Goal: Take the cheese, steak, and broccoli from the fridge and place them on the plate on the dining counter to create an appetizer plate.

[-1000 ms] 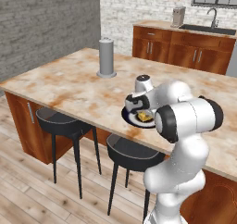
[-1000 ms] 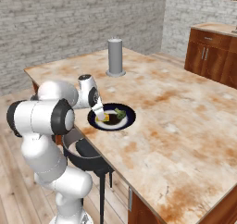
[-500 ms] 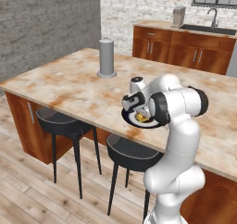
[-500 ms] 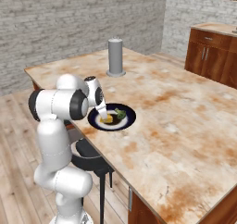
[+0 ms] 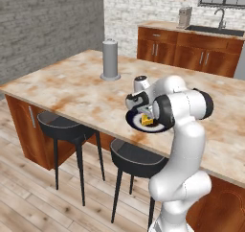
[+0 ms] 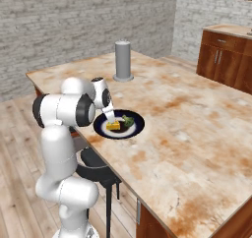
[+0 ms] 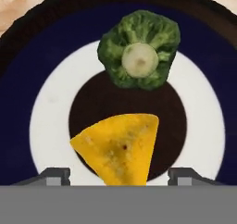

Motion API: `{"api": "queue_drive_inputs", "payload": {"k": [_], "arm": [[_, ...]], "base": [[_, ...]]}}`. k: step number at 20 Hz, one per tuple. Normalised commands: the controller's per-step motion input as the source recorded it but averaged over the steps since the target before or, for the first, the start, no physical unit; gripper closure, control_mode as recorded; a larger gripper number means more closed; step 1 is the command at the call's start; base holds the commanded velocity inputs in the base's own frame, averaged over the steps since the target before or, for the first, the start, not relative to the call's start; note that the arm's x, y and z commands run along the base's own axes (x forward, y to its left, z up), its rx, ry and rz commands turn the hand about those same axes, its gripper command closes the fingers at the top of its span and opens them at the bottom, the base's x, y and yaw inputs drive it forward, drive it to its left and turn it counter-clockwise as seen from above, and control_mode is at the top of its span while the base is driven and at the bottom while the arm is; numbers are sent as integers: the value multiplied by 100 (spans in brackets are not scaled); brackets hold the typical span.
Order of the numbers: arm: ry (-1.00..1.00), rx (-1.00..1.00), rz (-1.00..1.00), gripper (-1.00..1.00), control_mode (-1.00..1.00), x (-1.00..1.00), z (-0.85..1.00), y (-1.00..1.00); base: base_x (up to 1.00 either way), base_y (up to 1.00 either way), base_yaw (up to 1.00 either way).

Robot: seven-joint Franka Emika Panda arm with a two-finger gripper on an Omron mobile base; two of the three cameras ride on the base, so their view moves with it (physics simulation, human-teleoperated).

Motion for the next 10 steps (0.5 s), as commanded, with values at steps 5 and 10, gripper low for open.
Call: {"api": "queue_drive_inputs", "payload": {"k": [5, 10], "arm": [[-7, 0, 0, -100, -100, -70, 77, -16], [-12, 2, 3, -100, -100, -100, 100, -16]], "base": [[0, 0, 0], [0, 0, 0]]}}
